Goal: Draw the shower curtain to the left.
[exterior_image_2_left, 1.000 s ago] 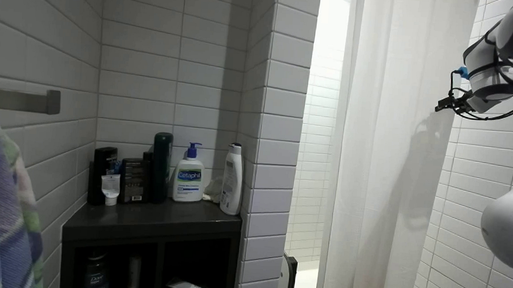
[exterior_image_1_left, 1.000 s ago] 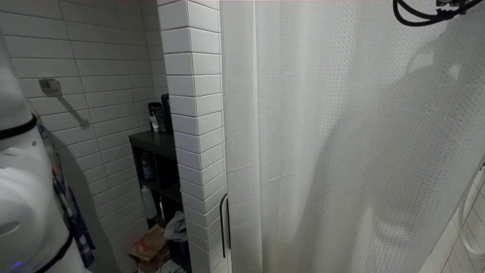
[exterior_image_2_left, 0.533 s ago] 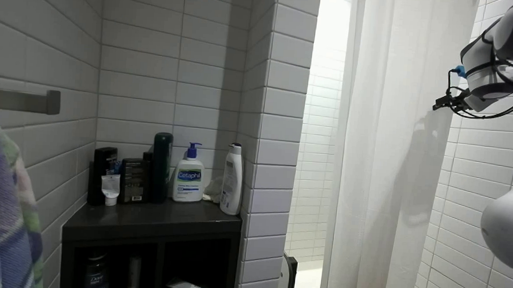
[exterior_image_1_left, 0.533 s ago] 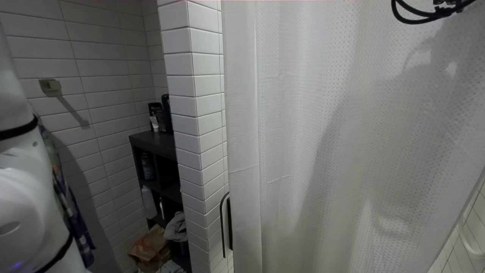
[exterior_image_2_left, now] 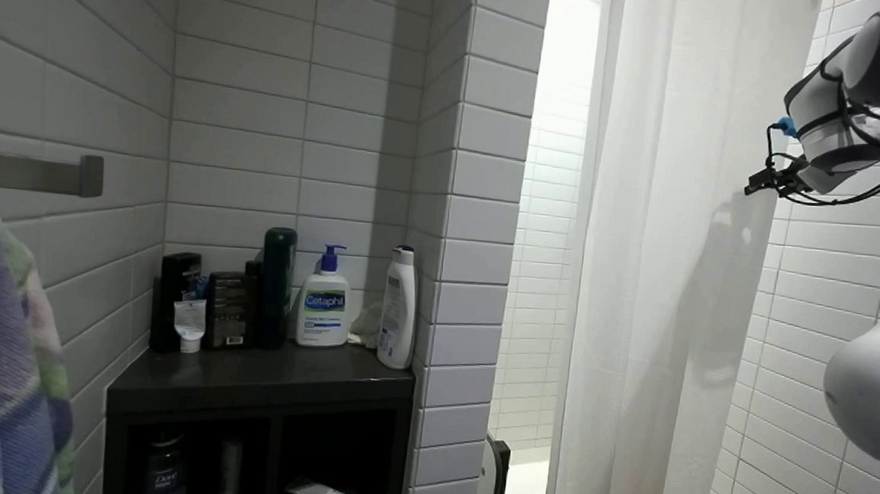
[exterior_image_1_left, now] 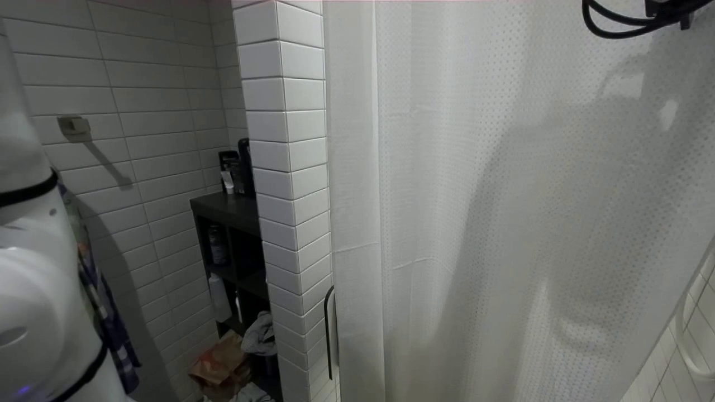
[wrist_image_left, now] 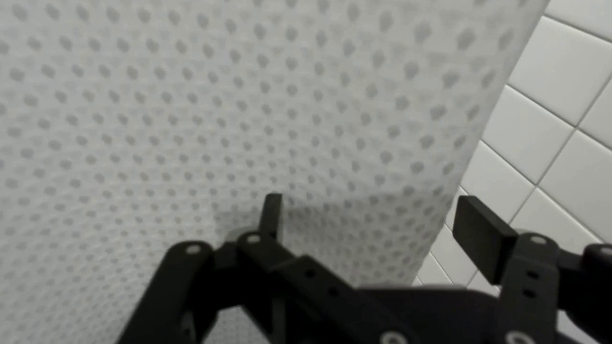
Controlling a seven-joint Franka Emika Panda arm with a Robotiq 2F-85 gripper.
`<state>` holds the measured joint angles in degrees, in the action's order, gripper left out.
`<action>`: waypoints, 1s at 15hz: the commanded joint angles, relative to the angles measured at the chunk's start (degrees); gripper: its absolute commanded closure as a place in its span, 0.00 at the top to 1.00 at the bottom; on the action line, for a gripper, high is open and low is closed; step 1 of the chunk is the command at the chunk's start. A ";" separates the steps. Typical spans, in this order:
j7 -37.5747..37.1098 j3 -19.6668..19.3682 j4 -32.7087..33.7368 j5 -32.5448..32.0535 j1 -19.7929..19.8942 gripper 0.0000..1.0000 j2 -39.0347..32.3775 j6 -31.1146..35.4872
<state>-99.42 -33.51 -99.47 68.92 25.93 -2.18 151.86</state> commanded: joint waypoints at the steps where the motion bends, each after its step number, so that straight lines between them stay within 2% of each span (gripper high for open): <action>1: -3.29 0.90 0.94 -3.13 0.94 0.61 -0.88 1.01; 5: -3.79 0.93 1.01 -4.83 1.01 0.27 -1.05 1.03; 8: -3.85 0.95 1.01 -5.62 1.05 0.05 -1.11 1.12; 9: -3.78 0.96 1.02 -5.81 1.05 0.01 -1.09 1.07; 12: -2.51 1.28 0.94 -5.34 0.92 0.00 -0.41 0.31; 15: 2.64 2.02 0.69 -3.76 0.99 0.00 0.74 -2.00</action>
<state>-100.32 -32.90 -99.24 64.27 26.09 -2.68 151.80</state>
